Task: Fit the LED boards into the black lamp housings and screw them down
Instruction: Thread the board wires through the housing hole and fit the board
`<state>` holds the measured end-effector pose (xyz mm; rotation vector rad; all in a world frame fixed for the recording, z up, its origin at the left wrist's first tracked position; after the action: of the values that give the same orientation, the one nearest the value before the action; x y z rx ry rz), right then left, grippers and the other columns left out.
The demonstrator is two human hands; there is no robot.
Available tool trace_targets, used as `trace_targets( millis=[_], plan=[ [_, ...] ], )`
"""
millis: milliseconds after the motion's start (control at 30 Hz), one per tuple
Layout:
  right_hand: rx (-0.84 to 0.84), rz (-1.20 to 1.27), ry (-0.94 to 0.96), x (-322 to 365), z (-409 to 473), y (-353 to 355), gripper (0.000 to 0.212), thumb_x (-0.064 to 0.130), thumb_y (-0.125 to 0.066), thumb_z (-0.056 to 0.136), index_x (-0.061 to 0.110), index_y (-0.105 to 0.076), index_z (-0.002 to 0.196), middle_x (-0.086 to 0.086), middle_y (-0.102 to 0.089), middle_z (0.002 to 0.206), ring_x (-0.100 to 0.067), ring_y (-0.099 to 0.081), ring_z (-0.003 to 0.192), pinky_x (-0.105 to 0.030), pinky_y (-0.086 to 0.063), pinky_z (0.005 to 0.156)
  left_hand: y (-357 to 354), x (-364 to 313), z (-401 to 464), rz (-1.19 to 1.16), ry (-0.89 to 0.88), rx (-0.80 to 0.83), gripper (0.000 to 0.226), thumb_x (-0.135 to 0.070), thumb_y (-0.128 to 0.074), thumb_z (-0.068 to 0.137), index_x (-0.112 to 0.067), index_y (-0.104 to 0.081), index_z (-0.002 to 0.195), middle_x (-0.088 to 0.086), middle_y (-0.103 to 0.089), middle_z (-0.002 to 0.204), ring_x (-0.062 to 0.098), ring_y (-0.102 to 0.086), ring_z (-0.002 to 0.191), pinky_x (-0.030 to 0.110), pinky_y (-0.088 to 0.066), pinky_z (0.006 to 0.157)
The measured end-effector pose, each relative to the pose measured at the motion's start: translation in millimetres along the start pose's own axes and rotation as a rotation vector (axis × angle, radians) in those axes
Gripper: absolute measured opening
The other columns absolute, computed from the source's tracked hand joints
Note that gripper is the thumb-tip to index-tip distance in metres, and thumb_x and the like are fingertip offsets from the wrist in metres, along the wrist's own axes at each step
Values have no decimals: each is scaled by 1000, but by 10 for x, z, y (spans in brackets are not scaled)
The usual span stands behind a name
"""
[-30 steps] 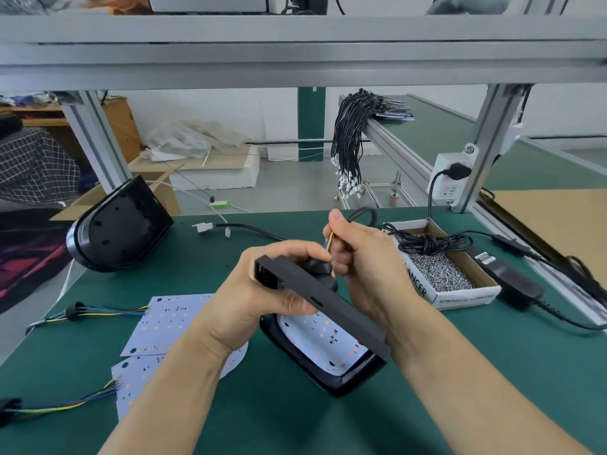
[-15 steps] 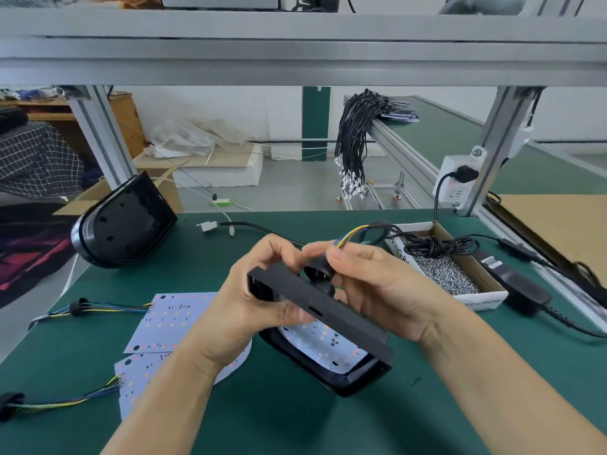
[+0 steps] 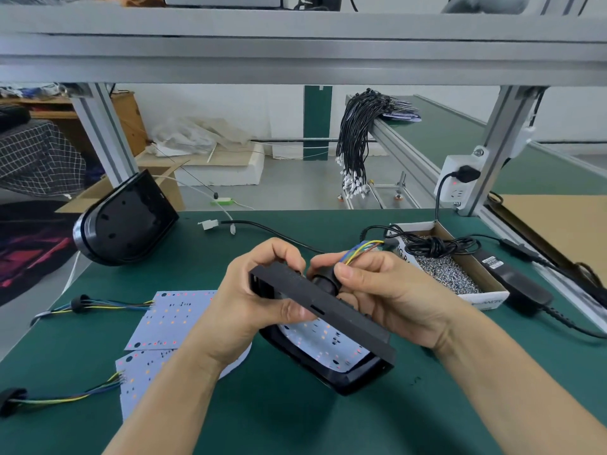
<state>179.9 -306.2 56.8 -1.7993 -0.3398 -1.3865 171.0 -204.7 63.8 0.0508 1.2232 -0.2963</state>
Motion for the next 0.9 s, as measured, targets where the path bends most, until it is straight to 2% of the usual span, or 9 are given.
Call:
trace_targets(
  millis=[67, 133, 333, 533, 600, 667, 767, 900],
  plan=[
    [-17, -4, 17, 11, -1, -19, 19, 11, -60, 82, 13, -79, 81, 6, -75, 89, -1, -67, 59, -12, -52, 57, 14, -26, -5, 27, -3, -22, 53, -36, -94, 47, -16, -59, 81, 8, -50, 69, 26, -54, 73, 25, -46, 64],
    [-42, -25, 24, 15, 4, -18, 22, 11, -58, 80, 13, -79, 75, 10, -74, 96, 1, -65, 57, -12, -51, 56, 27, -55, -5, 40, -14, -49, 53, -39, -95, 44, -19, -61, 79, 2, -53, 68, 15, -48, 62, 19, -44, 59],
    [-75, -86, -30, -59, -10, 16, 20, 16, -63, 76, 16, -79, 88, 11, -74, 94, -2, -66, 69, -15, -53, 64, 36, -87, -53, 61, -58, -97, 54, -44, -94, 42, -20, -61, 77, 3, -55, 69, 18, -47, 63, 21, -43, 57],
    [-101, -152, -47, -50, -55, 26, 19, 18, -70, 71, 18, -79, 88, 9, -74, 94, -3, -67, 73, -15, -52, 64, 1, -156, -73, 81, -96, -110, 52, -45, -93, 43, -26, -64, 80, 0, -56, 75, 14, -50, 67, 21, -43, 61],
    [-116, -190, -31, -1, -60, 46, 20, 23, -76, 72, 13, -77, 89, 5, -74, 88, -4, -66, 70, -15, -51, 63, -80, -213, -55, 114, -122, -62, 45, -31, -93, 48, -20, -63, 79, -5, -59, 72, 9, -54, 65, 17, -44, 62],
    [-111, -181, -50, 41, -65, 41, 30, 33, -67, 76, 8, -74, 92, 1, -72, 79, -7, -63, 64, -16, -51, 62, -154, -232, -38, 162, -138, -21, 36, -13, -87, 54, -14, -60, 78, -11, -59, 70, 4, -56, 66, 13, -44, 64],
    [-121, -187, -47, 118, -69, 57, 24, 18, -61, 77, 2, -71, 91, 2, -71, 67, -4, -63, 54, -13, -50, 52, -151, -218, -24, 182, -111, -36, 30, -19, -84, 54, -23, -63, 75, -10, -57, 68, 8, -50, 63, 15, -41, 62],
    [-129, -327, 28, 194, -64, 97, 19, 18, -68, 70, 11, -78, 84, 2, -74, 82, -7, -69, 75, -16, -52, 65, -117, -212, -19, 162, -105, -38, 29, -19, -83, 53, -27, -65, 75, -9, -58, 69, 8, -52, 63, 15, -42, 62]
  ],
)
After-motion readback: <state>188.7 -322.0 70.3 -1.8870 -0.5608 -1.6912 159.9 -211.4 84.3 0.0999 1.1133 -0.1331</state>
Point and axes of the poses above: each hand's wrist, its own z-axis towards the middle knuckle, its own y-axis out of the back of the hand, x = y × z, the point moved 10 cm from there along z, towards the middle knuckle
